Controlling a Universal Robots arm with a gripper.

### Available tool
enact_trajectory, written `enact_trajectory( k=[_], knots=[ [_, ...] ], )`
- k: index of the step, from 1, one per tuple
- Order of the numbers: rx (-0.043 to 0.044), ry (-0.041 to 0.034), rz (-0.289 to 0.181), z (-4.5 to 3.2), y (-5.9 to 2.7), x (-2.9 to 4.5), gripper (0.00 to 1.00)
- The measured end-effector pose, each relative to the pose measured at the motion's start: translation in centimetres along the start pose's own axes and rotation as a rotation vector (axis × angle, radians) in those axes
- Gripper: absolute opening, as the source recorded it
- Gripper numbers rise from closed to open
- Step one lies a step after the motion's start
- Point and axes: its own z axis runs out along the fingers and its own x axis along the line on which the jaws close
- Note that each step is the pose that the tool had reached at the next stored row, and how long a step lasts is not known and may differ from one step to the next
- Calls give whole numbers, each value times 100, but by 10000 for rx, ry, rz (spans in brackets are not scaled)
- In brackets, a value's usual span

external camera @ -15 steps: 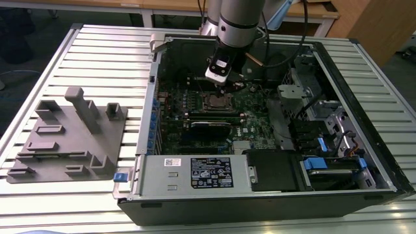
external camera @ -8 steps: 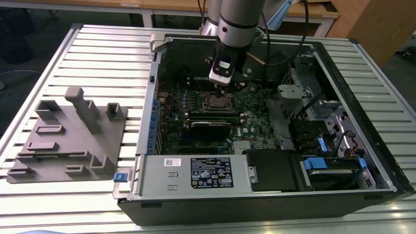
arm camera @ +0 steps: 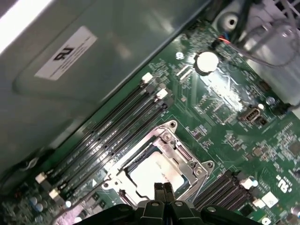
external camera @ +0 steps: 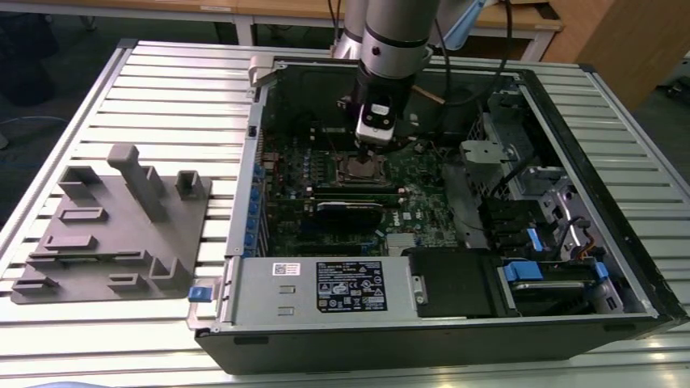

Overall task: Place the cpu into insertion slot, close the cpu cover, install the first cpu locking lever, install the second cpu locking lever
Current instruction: 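Close the cpu cover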

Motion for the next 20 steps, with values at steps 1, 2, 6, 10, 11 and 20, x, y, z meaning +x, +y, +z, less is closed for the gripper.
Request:
enact_trajectory(
  k=[1,2,6,10,11,20],
  knots=[
    [6,-3,-154,0,0,0,11],
    [12,-6,-329,1,0,0,11],
    [38,-18,-960,2,0,0,11],
    [47,-20,-1587,5,0,0,11],
    [35,-24,-1719,8,0,0,11],
    [-125,-108,-2743,32,1,-1,11]
  ],
)
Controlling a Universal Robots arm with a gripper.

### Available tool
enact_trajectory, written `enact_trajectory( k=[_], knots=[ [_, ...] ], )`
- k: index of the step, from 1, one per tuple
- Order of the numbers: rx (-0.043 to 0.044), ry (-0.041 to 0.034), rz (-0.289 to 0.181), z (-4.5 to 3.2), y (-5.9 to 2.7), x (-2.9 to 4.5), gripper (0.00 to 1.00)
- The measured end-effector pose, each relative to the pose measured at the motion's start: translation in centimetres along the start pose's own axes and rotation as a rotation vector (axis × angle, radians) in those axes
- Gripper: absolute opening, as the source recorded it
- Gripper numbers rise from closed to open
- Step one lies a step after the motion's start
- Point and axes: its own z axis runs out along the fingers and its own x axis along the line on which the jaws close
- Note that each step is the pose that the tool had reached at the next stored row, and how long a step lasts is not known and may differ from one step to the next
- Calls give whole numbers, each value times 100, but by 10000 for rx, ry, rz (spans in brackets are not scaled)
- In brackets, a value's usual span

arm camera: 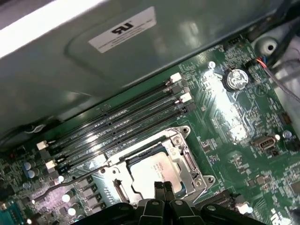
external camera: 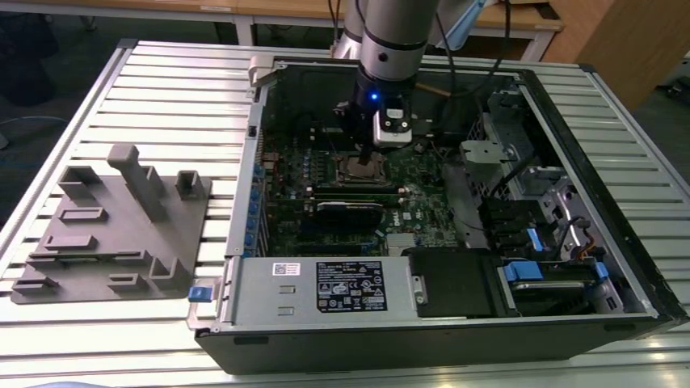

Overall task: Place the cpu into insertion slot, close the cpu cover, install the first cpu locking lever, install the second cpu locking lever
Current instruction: 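Close the cpu cover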

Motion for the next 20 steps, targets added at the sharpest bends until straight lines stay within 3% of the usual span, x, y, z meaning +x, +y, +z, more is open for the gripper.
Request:
enact_trajectory(
  k=[1,7,10,20],
  knots=[
    [-41,-46,-195,3,-4,1,11],
    [-161,-195,-364,15,-16,9,11],
    [-224,-314,-439,19,-21,16,11],
    [-206,-299,-1814,28,-22,16,11]
  ],
)
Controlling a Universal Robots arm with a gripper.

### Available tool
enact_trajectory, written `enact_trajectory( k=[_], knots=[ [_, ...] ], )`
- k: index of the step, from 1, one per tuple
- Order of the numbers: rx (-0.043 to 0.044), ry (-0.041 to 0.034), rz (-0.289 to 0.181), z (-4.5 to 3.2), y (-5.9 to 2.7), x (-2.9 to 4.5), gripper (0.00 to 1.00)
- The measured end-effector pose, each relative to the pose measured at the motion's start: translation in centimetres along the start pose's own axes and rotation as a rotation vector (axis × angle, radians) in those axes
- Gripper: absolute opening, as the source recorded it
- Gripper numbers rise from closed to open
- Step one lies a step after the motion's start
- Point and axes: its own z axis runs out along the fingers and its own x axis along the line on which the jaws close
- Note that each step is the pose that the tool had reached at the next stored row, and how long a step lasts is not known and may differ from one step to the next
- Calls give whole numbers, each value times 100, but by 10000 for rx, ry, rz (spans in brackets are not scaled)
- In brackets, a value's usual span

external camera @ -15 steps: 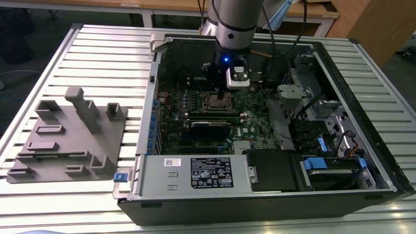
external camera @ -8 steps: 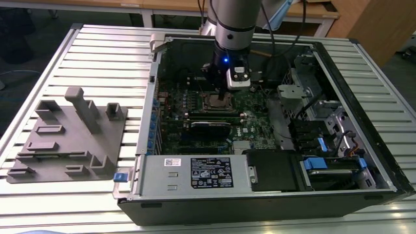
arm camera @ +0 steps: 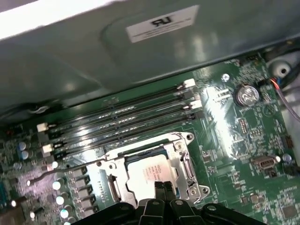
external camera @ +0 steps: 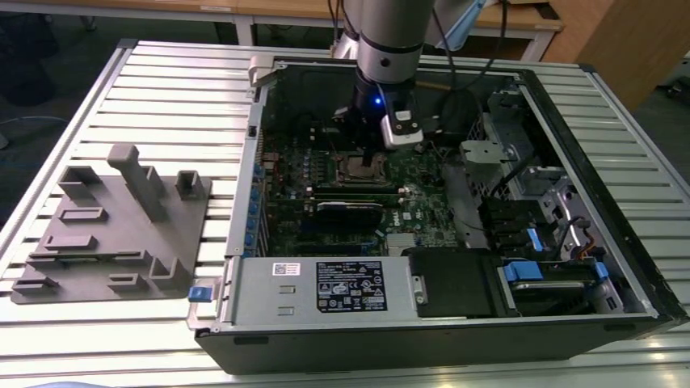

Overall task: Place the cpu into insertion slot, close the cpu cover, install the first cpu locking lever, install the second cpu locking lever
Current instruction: 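Close the cpu cover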

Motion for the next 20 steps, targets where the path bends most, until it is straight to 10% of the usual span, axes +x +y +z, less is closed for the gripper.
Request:
enact_trajectory(
  k=[20],
  knots=[
    [-26,12,-2305,26,-9,30,11]
  ],
)
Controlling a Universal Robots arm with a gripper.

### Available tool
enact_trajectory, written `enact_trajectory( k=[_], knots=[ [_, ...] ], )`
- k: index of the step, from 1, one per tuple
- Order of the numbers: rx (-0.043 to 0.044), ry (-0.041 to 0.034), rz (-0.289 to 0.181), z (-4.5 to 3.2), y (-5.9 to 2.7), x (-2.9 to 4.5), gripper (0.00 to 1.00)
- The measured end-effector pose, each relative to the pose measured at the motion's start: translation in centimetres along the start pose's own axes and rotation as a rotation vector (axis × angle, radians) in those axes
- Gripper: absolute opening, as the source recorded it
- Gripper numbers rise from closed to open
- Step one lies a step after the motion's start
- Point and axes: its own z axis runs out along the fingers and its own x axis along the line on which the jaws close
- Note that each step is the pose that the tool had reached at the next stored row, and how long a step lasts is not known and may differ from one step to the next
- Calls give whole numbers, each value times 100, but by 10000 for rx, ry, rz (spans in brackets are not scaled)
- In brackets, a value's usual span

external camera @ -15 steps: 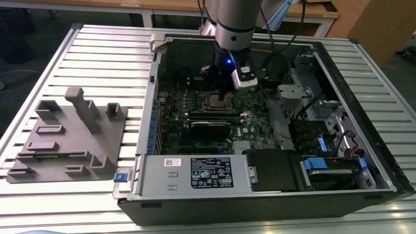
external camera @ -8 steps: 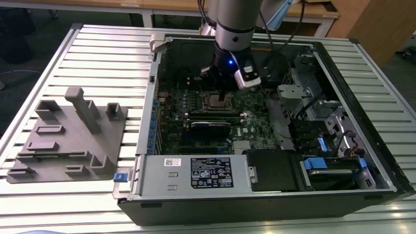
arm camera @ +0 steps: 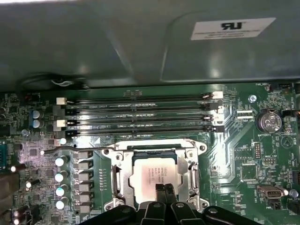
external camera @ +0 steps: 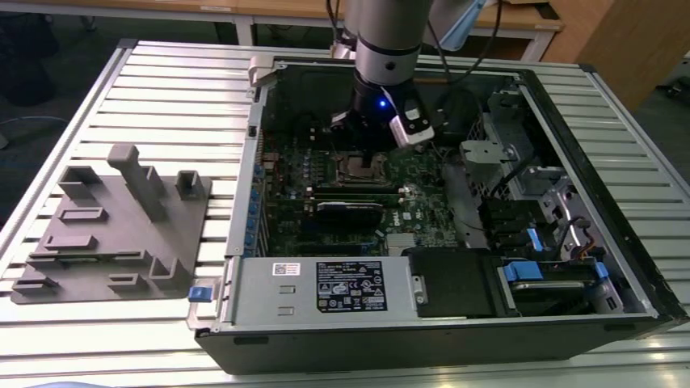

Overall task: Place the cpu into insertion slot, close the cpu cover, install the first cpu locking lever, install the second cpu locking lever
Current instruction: 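Close the cpu cover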

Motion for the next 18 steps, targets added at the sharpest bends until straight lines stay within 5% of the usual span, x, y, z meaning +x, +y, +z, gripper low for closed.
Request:
enact_trajectory(
  k=[14,18],
  knots=[
    [1,-33,-4,13,-13,222,11],
    [3,-33,-5,13,-14,236,11]
  ],
)
